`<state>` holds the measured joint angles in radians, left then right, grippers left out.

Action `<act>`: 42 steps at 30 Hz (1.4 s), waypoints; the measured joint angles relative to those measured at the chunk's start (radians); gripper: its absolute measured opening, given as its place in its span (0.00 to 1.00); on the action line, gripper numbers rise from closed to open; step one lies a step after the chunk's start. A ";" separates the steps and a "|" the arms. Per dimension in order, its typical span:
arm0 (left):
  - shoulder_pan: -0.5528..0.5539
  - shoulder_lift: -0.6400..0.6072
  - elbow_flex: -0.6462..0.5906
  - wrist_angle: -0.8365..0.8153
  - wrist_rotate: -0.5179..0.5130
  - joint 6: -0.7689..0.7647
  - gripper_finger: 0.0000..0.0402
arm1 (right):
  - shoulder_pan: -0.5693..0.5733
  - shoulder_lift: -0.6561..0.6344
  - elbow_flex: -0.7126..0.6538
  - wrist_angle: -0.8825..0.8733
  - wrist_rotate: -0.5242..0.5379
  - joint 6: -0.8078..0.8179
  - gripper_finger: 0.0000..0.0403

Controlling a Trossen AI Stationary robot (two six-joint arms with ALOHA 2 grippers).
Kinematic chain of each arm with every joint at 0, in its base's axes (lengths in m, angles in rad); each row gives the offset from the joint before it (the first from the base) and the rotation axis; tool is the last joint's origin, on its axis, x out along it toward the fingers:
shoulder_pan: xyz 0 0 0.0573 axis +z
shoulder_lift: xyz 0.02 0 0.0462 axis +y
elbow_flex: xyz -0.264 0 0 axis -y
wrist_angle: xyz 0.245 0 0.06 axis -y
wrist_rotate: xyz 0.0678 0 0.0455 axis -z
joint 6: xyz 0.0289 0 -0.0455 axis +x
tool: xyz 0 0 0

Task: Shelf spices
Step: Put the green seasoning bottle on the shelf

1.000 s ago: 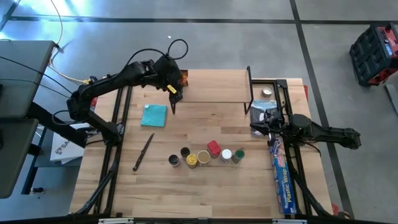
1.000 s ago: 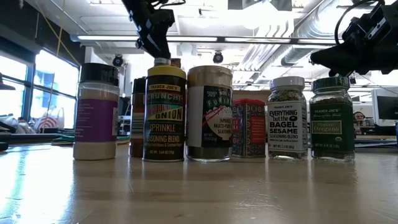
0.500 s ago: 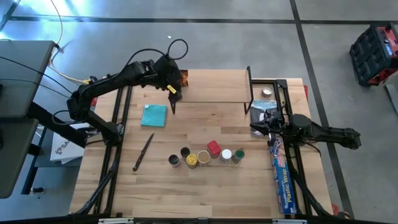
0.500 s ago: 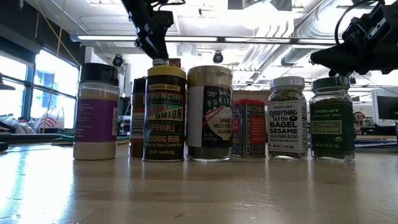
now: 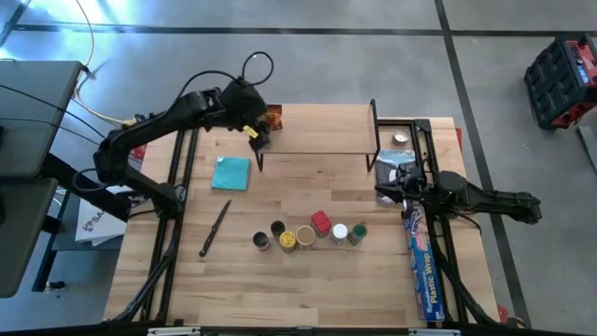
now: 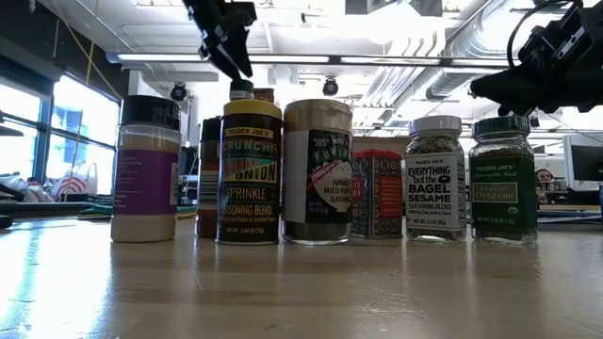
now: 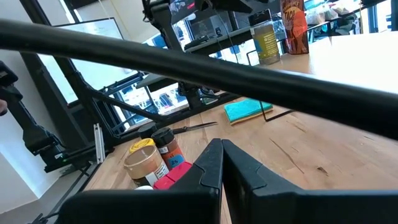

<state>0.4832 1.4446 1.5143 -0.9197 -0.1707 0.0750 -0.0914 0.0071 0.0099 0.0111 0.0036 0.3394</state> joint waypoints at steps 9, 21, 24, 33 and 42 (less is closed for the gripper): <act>-0.048 -0.101 0.000 0.007 -0.033 -0.004 0.68 | 0.000 0.000 0.000 0.000 0.000 -0.004 0.00; -0.252 -0.271 0.000 0.006 -0.152 -0.097 0.66 | 0.000 0.000 0.000 0.000 0.000 -0.004 0.00; -0.321 -0.297 0.000 -0.001 -0.204 -0.120 0.66 | 0.000 0.000 0.000 0.000 0.000 -0.005 0.00; -0.473 -0.327 0.000 -0.050 -0.372 -0.153 0.66 | 0.000 0.000 0.000 0.000 0.000 -0.007 0.00; -0.537 -0.327 0.000 -0.077 -0.397 -0.188 0.66 | 0.000 0.000 0.000 0.000 0.000 -0.007 0.00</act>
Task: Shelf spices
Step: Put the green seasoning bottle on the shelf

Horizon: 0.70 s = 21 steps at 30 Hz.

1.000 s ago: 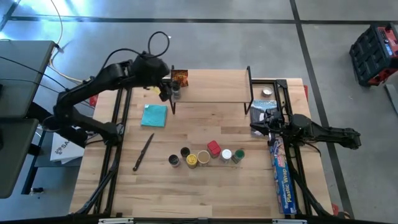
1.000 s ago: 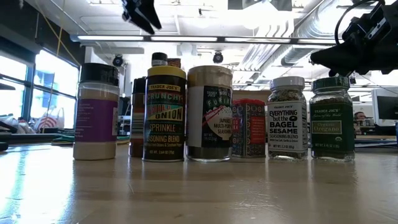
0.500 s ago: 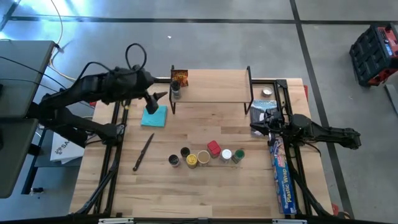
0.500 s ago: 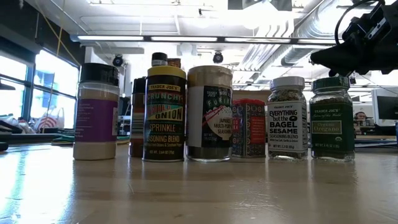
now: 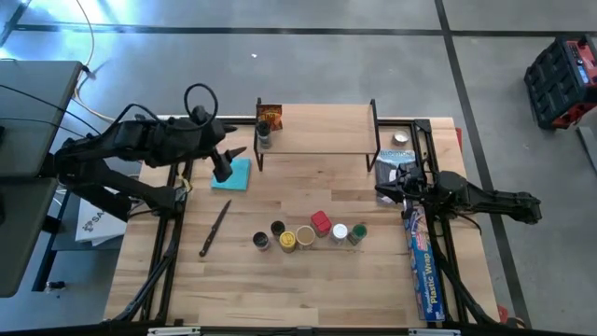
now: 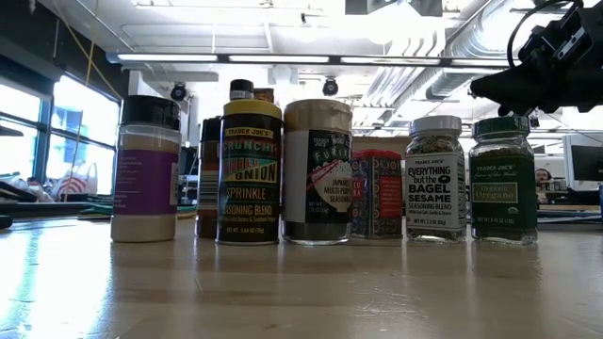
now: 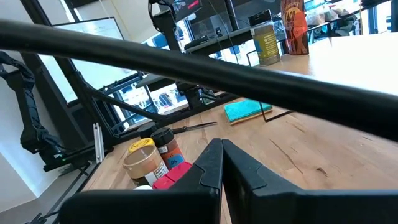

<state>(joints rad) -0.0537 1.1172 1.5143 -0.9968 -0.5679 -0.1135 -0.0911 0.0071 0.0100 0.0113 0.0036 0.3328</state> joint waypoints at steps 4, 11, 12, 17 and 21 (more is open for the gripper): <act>-0.020 0.000 0.000 -0.003 -0.027 -0.007 0.66 | 0.000 0.000 0.000 0.000 0.000 0.000 0.00; -0.022 0.000 0.000 -0.003 -0.047 -0.007 0.66 | 0.000 0.000 0.000 0.000 0.000 0.000 0.00; -0.022 0.000 0.000 -0.003 -0.047 -0.007 0.66 | 0.000 0.000 0.000 0.000 0.000 0.000 0.00; -0.022 0.000 0.000 -0.007 -0.047 -0.007 0.66 | 0.000 0.000 0.000 0.000 0.000 0.000 0.00; -0.022 0.000 0.000 -0.010 -0.046 -0.007 0.66 | 0.000 0.000 0.000 0.000 0.000 0.000 0.00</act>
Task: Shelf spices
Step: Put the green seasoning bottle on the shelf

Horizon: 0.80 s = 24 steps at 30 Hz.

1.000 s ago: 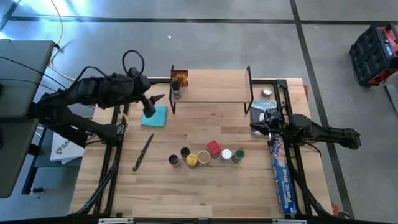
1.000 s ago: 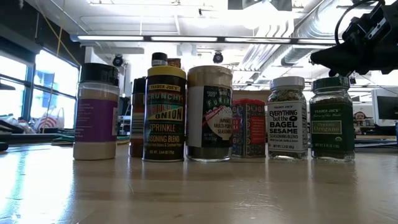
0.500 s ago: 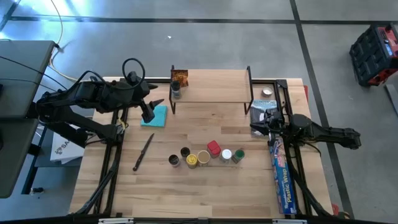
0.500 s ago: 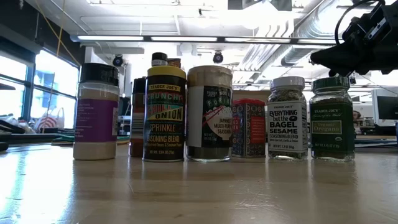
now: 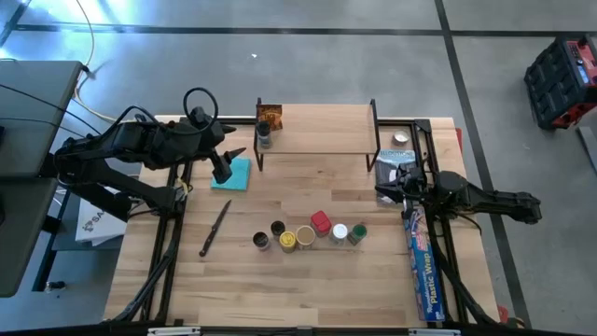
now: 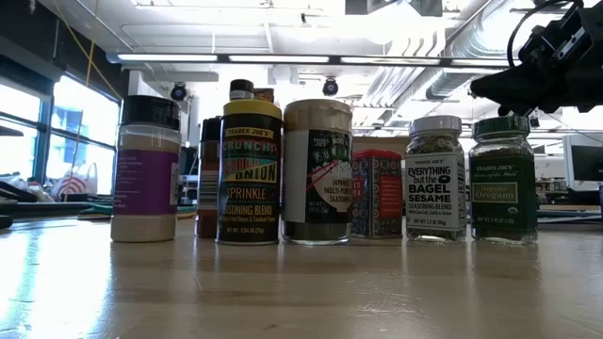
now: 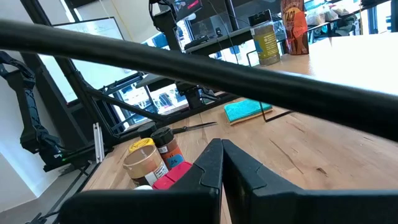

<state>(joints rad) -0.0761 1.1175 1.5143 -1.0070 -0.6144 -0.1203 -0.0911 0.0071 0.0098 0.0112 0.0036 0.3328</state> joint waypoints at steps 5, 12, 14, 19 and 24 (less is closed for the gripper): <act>-0.011 0.000 0.000 -0.020 0.001 -0.016 0.66 | 0.000 0.000 0.000 0.000 0.000 0.000 0.00; -0.059 -0.001 -0.026 -0.036 -0.023 -0.082 0.66 | 0.000 0.000 0.000 0.000 0.000 0.000 0.00; -0.077 -0.005 -0.067 -0.022 -0.055 -0.103 0.66 | 0.000 0.000 0.000 0.000 0.000 0.000 0.00; -0.140 -0.024 -0.212 0.103 -0.106 -0.140 0.66 | 0.000 0.000 0.000 0.004 0.000 0.012 0.00; -0.229 -0.061 -0.384 0.295 -0.124 -0.169 0.66 | -0.001 0.000 0.000 0.173 0.094 0.435 0.00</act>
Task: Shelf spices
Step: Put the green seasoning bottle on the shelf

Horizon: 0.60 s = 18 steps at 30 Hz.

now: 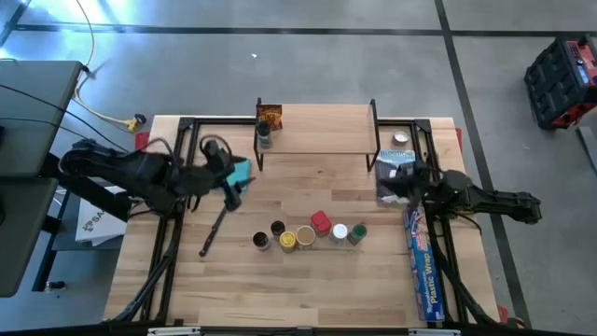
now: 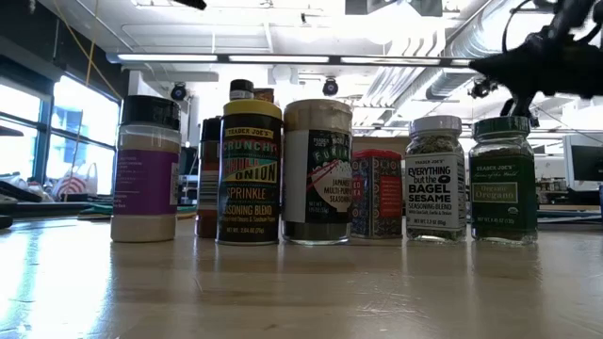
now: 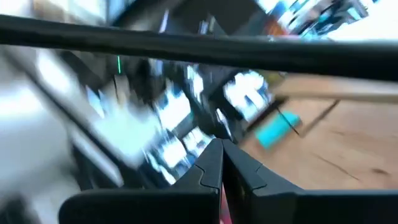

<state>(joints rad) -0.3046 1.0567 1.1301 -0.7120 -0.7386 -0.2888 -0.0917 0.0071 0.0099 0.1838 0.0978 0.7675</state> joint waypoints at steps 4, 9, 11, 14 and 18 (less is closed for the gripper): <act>-0.061 -0.014 -0.112 0.099 -0.024 -0.034 0.66 | 0.005 0.008 0.000 0.098 0.156 0.071 0.00; -0.121 -0.014 -0.174 0.138 -0.036 -0.097 0.66 | 0.098 0.099 0.001 0.351 0.054 -0.115 0.00; -0.139 -0.015 -0.184 0.139 -0.054 -0.124 0.66 | 0.162 0.162 0.013 0.400 0.044 -0.193 0.00; -0.162 -0.014 -0.186 0.135 -0.086 -0.137 0.66 | 0.244 0.263 0.059 0.403 0.044 -0.271 0.00; -0.179 -0.015 -0.186 0.135 -0.112 -0.138 0.66 | 0.299 0.376 0.112 0.400 0.046 -0.366 0.00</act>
<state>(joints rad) -0.4838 1.0420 0.9443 -0.5772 -0.8506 -0.4267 0.2073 0.3833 0.1218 0.5835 0.1438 0.4013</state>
